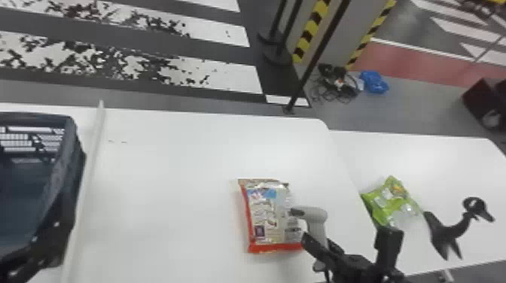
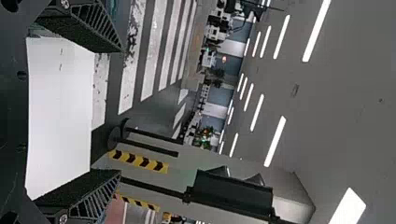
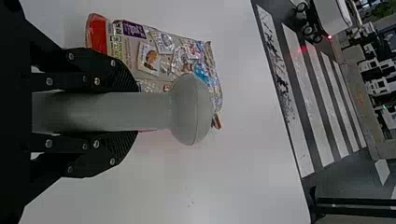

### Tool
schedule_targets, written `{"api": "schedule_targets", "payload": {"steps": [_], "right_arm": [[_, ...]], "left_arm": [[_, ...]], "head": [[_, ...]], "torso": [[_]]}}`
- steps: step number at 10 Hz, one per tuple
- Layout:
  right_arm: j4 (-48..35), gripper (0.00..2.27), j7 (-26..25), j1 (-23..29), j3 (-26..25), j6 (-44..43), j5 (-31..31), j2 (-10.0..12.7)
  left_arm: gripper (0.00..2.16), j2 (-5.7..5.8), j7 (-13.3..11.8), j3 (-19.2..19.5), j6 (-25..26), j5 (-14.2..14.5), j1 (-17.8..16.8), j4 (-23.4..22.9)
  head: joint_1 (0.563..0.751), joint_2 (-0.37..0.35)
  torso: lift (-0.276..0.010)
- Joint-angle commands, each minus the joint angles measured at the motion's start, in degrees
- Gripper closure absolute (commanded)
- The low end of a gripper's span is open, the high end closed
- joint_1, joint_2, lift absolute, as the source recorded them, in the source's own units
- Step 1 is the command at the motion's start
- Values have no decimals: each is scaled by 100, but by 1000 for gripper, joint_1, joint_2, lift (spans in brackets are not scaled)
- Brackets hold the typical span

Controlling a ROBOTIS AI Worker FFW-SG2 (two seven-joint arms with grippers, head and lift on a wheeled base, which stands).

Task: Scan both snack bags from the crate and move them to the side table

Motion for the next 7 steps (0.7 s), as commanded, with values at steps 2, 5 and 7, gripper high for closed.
{"api": "schedule_targets", "payload": {"steps": [2,5,7], "right_arm": [[34,2017,-38,-18,126,-51,154,-9],[139,2017,-46,-97,205,-69,277,-18],[219,2017,-38,-132,223,-104,304,-26]], "left_arm": [[66,-5,170,-45,106,0,34,-98],[66,4,276,-36,229,-17,52,-133],[66,-5,267,-19,229,-17,52,-115]], "head": [[695,-341],[695,-329],[695,-320]], "torso": [[-29],[-29],[-29]]}}
